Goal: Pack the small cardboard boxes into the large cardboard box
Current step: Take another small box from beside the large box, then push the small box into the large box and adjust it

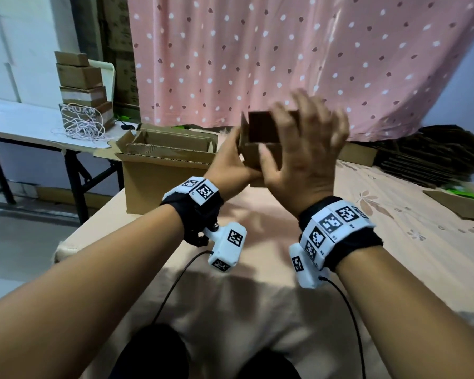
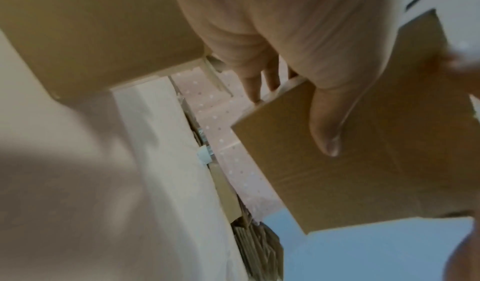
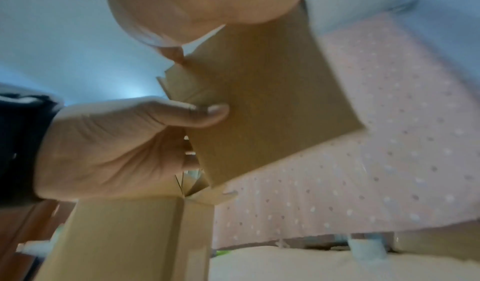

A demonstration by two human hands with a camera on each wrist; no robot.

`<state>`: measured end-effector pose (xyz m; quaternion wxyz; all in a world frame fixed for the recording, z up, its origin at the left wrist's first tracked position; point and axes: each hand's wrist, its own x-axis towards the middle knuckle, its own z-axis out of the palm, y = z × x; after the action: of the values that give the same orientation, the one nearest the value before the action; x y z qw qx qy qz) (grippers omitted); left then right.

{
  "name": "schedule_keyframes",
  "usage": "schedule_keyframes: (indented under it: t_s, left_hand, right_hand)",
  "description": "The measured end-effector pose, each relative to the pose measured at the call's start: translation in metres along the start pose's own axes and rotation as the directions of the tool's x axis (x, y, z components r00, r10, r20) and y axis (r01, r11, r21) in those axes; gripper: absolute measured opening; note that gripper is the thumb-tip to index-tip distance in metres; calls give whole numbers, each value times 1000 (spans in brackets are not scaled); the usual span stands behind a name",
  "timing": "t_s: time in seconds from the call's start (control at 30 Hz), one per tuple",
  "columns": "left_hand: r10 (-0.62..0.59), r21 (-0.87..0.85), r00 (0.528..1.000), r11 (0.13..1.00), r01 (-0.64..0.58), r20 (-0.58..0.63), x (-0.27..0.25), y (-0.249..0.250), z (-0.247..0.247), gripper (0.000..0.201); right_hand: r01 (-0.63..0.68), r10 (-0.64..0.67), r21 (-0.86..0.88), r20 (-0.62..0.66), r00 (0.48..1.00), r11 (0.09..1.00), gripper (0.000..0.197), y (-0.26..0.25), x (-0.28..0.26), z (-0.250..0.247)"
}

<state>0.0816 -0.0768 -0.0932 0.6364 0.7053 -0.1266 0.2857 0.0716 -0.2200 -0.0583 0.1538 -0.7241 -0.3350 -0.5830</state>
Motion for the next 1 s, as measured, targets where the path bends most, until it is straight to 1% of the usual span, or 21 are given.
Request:
schedule_keyframes:
  t_s: [0.07,0.13,0.17,0.2,0.23,0.27,0.3,0.37,0.43,0.5,0.63,0.7,0.77,0.83,0.93,1.0]
  left_hand:
    - [25,0,996,1000,-25,-86,5,14,-13,76]
    - [54,15,992,999,-52,-118,9,28,-27,74]
    - [58,8,990,998,-58,-131,10,34,-34,73]
    - [61,5,988,998,-61,-143,10,41,-41,72]
    - [63,5,986,998,-64,-152,11,46,-48,71]
    - [66,6,985,998,-66,-157,12,50,-54,71]
    - [66,12,983,998,-65,-170,13,53,-62,71]
    - [75,31,979,997,-70,-187,13,57,-79,72]
    - [93,36,977,996,-87,-194,12,60,-92,76]
    - [89,25,973,996,-86,-213,10,64,-104,76]
    - [85,-10,962,996,-91,-259,11,63,-129,56]
    - [85,-26,953,995,-96,-291,12,60,-142,51]
    - [61,-47,946,996,-80,-319,15,58,-151,51]
    - [26,-86,944,995,-57,-330,21,57,-159,49]
    - [-53,-114,940,993,15,-337,29,55,-166,40]
    - [-110,-91,935,992,84,-336,34,51,-168,38]
  right_hand:
    - [-117,120,43,-104,987,992,75,1,3,-2]
    - [-265,288,167,-126,949,950,83,2,6,1]
    - [-342,376,259,-96,922,903,84,3,7,4]
    - [-410,451,357,-38,892,840,85,2,9,9]
    - [-467,504,440,37,863,767,85,0,11,14]
    - [-510,530,496,113,840,703,85,-2,13,18]
    - [-539,535,533,179,825,653,85,-5,15,23]
    - [-566,514,588,277,812,578,84,-14,20,32]
    - [-580,489,634,340,803,511,82,-23,25,39]
    - [-601,476,662,393,787,447,77,-35,31,48]
    - [-657,485,677,475,734,332,57,-53,44,63]
    - [-681,494,688,514,701,252,54,-61,50,72]
    - [-702,496,694,559,665,158,58,-66,57,81]
    - [-730,485,679,616,621,72,69,-71,68,95]
    - [-769,462,639,681,568,4,81,-76,80,114]
    - [-802,449,597,724,523,-29,89,-74,85,127]
